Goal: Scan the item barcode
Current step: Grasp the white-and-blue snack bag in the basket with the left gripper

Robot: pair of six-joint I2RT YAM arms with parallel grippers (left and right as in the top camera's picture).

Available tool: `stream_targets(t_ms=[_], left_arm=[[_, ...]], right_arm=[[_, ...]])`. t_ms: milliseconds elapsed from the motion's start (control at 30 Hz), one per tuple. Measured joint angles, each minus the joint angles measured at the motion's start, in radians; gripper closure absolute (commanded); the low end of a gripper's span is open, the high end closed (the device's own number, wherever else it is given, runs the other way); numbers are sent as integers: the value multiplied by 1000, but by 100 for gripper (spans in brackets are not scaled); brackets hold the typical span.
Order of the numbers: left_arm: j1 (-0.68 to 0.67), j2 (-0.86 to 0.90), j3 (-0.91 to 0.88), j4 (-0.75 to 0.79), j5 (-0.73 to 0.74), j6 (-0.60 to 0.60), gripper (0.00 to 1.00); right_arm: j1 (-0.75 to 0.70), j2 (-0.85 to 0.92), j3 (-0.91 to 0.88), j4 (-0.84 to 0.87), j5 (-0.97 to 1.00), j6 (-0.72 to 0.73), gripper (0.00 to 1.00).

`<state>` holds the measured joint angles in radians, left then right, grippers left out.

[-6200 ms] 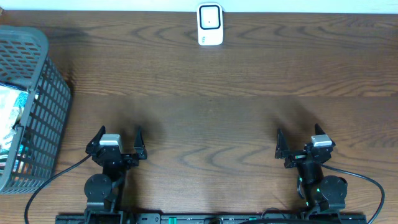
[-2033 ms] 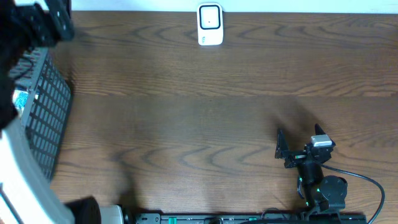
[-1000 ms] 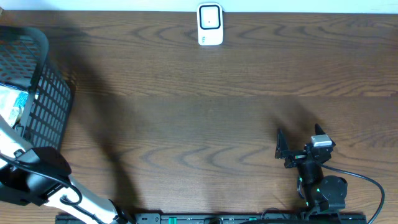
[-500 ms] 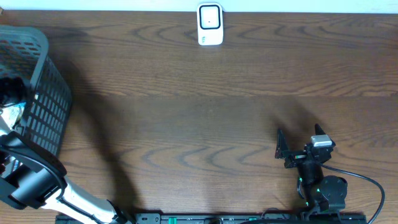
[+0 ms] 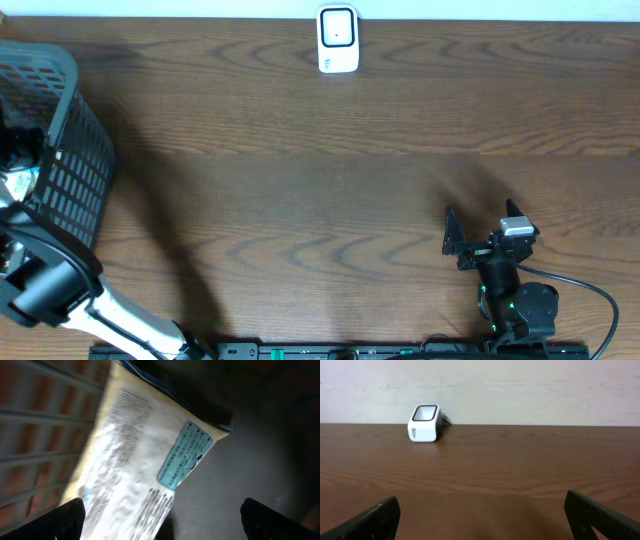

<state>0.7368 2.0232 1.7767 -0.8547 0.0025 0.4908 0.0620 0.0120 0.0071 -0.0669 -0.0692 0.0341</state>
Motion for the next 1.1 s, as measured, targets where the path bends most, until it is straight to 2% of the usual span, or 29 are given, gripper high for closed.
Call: stream_targets(t_ms=[300, 500, 767, 800, 933, 1100], left_arm=[[0, 69, -109, 26, -11, 143, 2], [-2, 69, -170, 143, -101, 211, 1], [-9, 61, -235, 322, -215, 224, 5], [-8, 61, -238, 338, -225, 224, 9], [-6, 61, -250, 379, -251, 226, 40], [-8, 61, -251, 395, -261, 238, 52]], right_arm=[[0, 0, 0, 0, 0, 0, 1], [0, 0, 0, 0, 0, 0, 1], [0, 0, 0, 0, 0, 0, 1], [0, 0, 0, 0, 0, 0, 1], [0, 0, 0, 0, 0, 0, 1], [0, 0, 0, 0, 0, 0, 1]])
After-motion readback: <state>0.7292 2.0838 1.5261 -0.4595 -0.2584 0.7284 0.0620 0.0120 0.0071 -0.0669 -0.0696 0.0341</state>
